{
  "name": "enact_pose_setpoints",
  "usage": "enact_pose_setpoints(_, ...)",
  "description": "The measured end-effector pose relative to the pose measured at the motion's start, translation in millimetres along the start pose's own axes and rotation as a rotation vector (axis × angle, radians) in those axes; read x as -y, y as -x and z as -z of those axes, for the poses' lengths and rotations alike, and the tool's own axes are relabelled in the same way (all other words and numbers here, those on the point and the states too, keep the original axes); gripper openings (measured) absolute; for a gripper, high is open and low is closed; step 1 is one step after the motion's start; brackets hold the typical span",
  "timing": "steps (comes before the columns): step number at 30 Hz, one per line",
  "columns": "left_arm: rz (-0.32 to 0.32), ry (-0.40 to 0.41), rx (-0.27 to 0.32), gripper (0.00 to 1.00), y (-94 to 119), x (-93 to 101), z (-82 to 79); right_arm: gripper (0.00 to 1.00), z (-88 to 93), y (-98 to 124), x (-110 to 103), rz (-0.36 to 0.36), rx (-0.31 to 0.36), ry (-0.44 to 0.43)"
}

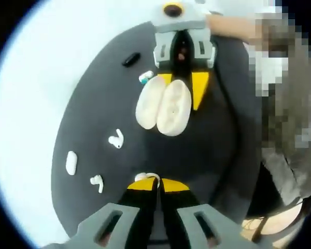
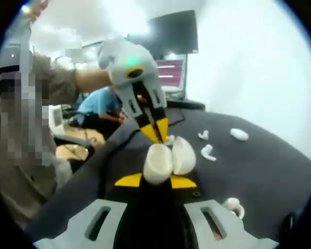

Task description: Pick up three earphones and place each one into its charging case using tactile feedback, ensure that each earphone is properly inserted and securely positioned inside the case.

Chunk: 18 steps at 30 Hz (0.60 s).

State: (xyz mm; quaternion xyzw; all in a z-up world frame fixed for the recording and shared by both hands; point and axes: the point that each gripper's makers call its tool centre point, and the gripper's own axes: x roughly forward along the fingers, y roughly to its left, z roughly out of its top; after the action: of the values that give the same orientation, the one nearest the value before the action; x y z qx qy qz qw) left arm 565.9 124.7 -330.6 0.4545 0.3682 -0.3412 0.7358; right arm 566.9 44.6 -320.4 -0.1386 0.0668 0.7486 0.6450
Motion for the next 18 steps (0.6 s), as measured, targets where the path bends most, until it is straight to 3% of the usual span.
enact_pose_setpoints(3,-0.016,-0.019,0.001,0.02,0,-0.6,-0.1,0.20,0.0,0,0,0.000,0.000,-0.002)
enact_pose_setpoints(8,-0.027,0.030,0.043,0.05,3,-5.5,0.9,0.20,-0.1,0,-1,-0.001,0.002,-0.005)
enact_pose_setpoints(13,0.006,0.166,0.156,0.16,18,-8.9,-3.8,0.20,-0.3,0,-2,-0.001,0.003,-0.007)
enact_pose_setpoints(18,-0.131,0.180,0.226,0.14,42,-28.8,10.1,0.20,-0.3,0,-2,-0.002,0.004,-0.009)
